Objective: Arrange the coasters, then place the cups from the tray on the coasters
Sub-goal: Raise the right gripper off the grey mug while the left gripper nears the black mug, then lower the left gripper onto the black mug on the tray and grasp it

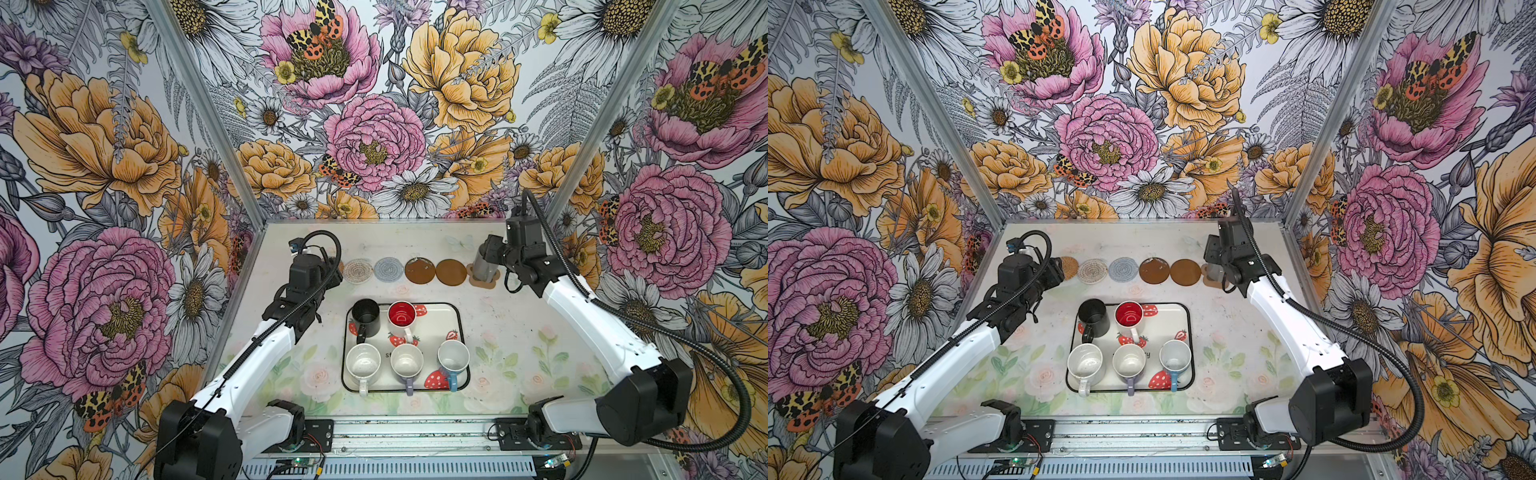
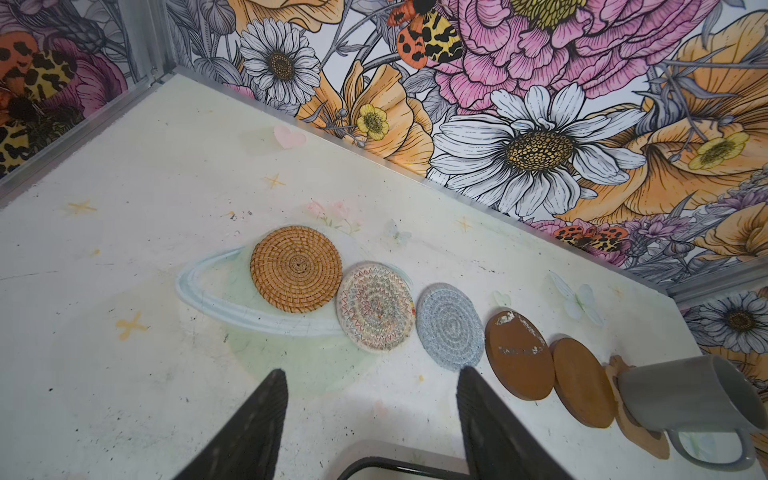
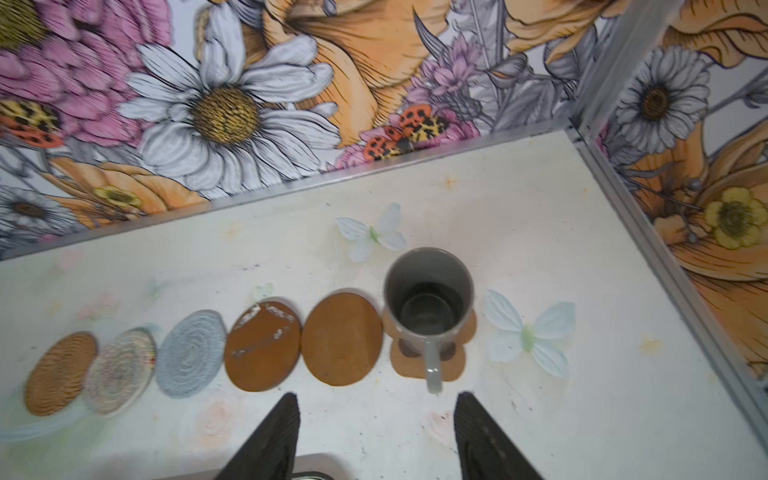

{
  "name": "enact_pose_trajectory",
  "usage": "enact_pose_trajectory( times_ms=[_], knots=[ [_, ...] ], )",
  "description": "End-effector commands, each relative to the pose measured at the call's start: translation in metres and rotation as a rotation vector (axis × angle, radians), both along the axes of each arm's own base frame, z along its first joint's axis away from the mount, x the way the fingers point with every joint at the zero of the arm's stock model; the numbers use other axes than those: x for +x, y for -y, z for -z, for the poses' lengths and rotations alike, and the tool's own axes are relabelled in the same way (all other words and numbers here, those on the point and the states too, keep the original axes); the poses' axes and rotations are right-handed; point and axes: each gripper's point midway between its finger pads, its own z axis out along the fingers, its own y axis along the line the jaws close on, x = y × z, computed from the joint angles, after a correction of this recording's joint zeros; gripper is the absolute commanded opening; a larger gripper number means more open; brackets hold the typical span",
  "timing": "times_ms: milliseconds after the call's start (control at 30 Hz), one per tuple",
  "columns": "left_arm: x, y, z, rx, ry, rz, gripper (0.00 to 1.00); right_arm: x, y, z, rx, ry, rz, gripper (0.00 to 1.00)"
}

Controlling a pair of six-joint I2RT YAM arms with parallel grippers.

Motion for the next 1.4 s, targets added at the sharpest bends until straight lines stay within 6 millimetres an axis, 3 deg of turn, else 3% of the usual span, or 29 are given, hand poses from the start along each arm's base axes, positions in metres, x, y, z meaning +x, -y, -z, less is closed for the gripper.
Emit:
enact_pose_trajectory(
  times_ms=[0,200,467,667,867,1067,1367],
  knots=[
    [-0.009,0.006,-0.008,-0.001,0.011,0.017,0.66,0.012,-0.027,-0.03,0.177,0.168,0.016,0.61],
    [-0.025,0.021,-0.02,0.071,-0.026,0.093,0.65,0.012,-0.048,-0.031,0.23,0.197,-0.013,0.61],
    [-0.072,0.079,-0.025,0.134,-0.117,0.405,0.67,0.015,-0.048,-0.008,0.237,0.19,-0.011,0.63],
    [-0.094,0.09,0.016,0.199,-0.276,0.458,0.67,0.026,-0.073,0.002,0.337,0.185,-0.119,0.63],
    [-0.108,0.092,0.035,0.303,-0.372,0.453,0.68,0.031,-0.087,0.01,0.365,0.159,-0.169,0.63],
    [-0.122,0.103,0.056,0.296,-0.447,0.519,0.69,0.028,-0.085,0.01,0.362,0.163,-0.171,0.63],
    [-0.136,0.097,0.075,0.28,-0.497,0.519,0.69,0.029,-0.083,0.015,0.369,0.151,-0.169,0.63]
  ],
)
